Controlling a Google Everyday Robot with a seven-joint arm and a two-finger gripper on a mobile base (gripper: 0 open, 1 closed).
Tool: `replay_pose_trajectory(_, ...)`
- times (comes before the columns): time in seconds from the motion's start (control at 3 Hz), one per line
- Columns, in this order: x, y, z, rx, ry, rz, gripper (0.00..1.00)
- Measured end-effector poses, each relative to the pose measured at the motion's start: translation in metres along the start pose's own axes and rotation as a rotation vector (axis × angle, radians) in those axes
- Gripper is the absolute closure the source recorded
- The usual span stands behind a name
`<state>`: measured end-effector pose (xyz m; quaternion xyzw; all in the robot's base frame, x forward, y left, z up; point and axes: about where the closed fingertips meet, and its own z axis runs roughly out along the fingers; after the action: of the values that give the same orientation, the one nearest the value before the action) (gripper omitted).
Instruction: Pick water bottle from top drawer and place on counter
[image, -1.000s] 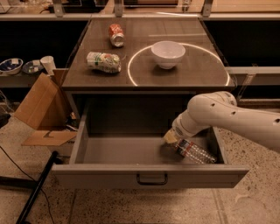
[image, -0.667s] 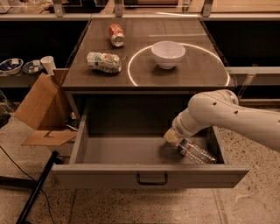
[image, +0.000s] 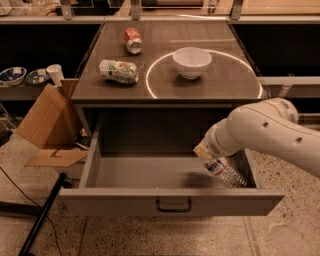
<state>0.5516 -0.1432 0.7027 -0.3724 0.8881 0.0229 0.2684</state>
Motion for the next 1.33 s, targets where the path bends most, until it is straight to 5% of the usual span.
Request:
replay_pose_trajectory(0.67,-0.024,0.009,-0.105,0.174,-0.131,-0.088,1.0)
replay_pose_trajectory(1.33,-0.053,0.004,-0.164,0.307,-0.27,-0.154,1.0)
